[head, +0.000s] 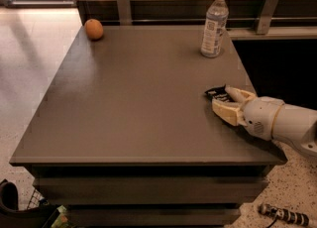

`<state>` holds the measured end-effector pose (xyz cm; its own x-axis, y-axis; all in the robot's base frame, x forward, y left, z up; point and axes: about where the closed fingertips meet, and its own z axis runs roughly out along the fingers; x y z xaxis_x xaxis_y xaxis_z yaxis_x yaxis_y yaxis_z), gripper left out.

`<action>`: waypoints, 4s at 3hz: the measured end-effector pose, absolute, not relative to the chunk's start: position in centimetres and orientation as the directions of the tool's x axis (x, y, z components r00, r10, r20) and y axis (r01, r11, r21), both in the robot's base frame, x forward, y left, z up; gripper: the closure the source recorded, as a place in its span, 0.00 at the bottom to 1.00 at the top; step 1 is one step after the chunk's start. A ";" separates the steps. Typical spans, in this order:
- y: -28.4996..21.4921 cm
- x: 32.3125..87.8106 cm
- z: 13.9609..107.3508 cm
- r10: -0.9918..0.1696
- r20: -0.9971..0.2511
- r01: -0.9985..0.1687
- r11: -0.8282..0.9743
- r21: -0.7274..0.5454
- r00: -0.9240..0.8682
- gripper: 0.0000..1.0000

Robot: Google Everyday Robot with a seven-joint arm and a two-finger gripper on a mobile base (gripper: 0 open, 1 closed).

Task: Move rxbar chocolate near orange

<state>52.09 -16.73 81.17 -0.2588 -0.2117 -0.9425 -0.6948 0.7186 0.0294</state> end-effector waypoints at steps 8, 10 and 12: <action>-10.4 67.1 96.7 -0.395 -0.918 -0.718 0.648 -0.253 -0.034 1.00; -8.3 70.4 97.5 -0.346 -0.938 -0.729 0.636 -0.252 0.022 1.00; -5.8 74.2 95.9 -0.381 -0.925 -0.790 0.561 -0.246 0.017 1.00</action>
Offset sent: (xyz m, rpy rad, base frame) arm -0.0015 -0.0109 0.0387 -0.0911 -0.0392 -0.0513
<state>74.16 -5.78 95.92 0.0171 -0.3807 -0.9245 -0.7904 0.5612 -0.2457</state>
